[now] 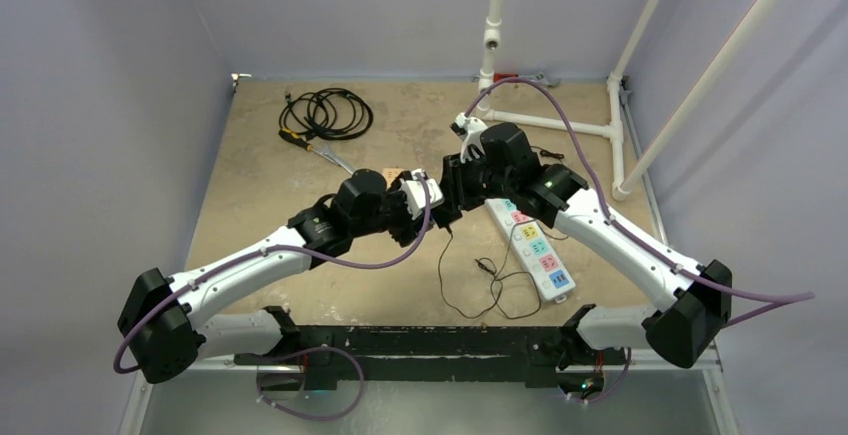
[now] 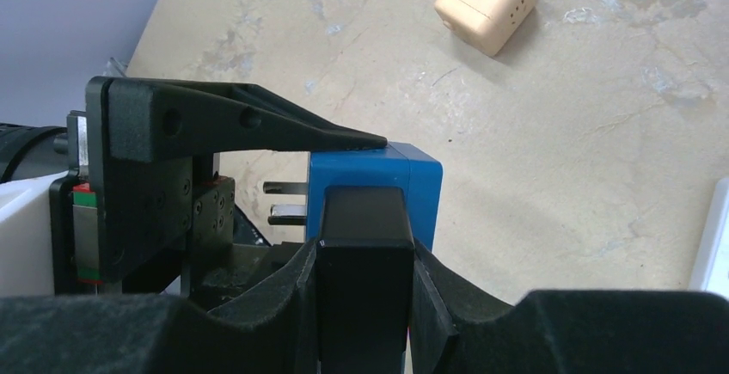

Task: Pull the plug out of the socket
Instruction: Remove the plug from the socket.

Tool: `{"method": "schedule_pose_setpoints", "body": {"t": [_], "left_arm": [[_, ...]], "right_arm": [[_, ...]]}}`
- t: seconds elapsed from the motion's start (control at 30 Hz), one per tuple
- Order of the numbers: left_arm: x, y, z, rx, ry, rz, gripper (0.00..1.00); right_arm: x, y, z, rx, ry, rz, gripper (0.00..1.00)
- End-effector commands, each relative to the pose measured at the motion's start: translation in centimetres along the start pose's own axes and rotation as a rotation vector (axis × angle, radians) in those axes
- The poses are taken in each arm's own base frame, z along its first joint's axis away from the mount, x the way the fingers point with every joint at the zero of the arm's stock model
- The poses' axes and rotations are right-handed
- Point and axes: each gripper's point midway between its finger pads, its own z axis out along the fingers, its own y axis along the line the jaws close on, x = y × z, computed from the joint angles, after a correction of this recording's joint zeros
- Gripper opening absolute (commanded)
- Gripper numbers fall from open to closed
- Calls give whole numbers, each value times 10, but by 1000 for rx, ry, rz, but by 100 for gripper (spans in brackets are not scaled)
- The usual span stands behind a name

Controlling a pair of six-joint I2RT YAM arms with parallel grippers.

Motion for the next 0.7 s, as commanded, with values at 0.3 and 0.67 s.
{"method": "schedule_pose_setpoints", "body": {"t": [0.3, 0.67], "left_arm": [[-1, 13, -7, -43, 14, -46, 0], [0, 9, -5, -39, 27, -34, 0]], "right_arm": [[-19, -6, -14, -54, -45, -37, 0], [-24, -4, -15, -140, -45, -27, 0]]}}
